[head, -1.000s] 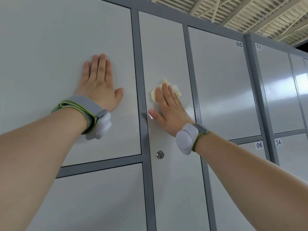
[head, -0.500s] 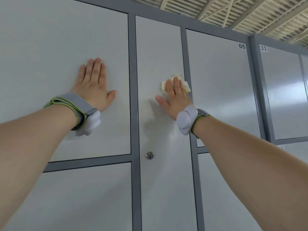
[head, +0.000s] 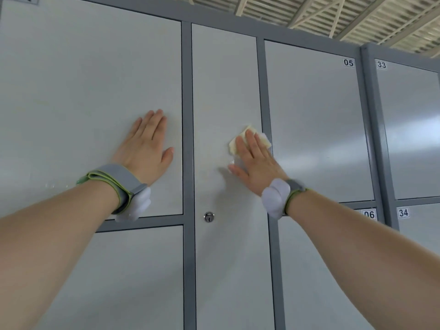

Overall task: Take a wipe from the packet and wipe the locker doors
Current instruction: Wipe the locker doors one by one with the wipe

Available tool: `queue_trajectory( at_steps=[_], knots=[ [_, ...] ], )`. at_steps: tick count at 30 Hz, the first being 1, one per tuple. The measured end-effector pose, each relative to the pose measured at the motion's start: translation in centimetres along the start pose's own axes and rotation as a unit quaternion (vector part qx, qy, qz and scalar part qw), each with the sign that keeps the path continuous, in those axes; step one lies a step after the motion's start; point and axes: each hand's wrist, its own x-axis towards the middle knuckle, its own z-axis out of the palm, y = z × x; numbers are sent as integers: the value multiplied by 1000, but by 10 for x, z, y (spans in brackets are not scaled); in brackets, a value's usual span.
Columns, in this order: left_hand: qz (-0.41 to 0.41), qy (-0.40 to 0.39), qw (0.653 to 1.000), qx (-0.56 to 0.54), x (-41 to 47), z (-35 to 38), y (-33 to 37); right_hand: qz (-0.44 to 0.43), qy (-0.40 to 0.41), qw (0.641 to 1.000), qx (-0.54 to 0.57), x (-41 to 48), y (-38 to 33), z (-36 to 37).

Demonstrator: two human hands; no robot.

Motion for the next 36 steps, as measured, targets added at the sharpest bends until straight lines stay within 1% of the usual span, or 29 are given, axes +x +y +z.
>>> queue_trajectory(
  at_steps=[2,5,8,11,15,19,22,24,29,36],
  knots=[
    [4,-3,1000,9,-5,10,1,34,-4,999,14,22,5,-18],
    [3,27,999,29,-6,20,3,62,5,998,20,48,9,-32],
    [3,41,998,55,-6,25,5,54,38,998,-5,40,7,-16],
    [1,43,997,70,-6,28,7,22,64,998,-1,13,5,9],
    [3,47,996,78,-6,30,6,-10,57,998,8,-14,7,25],
    [4,57,995,85,-6,32,6,13,58,998,-7,6,11,5],
    [5,74,993,88,-6,33,7,36,62,997,12,34,11,-12],
    [10,81,992,93,-5,33,6,36,72,997,16,37,8,-8],
    [14,67,992,102,-4,33,3,19,82,996,23,3,7,19],
    [12,37,997,71,-6,29,5,-35,33,999,15,-52,5,48]
  ],
)
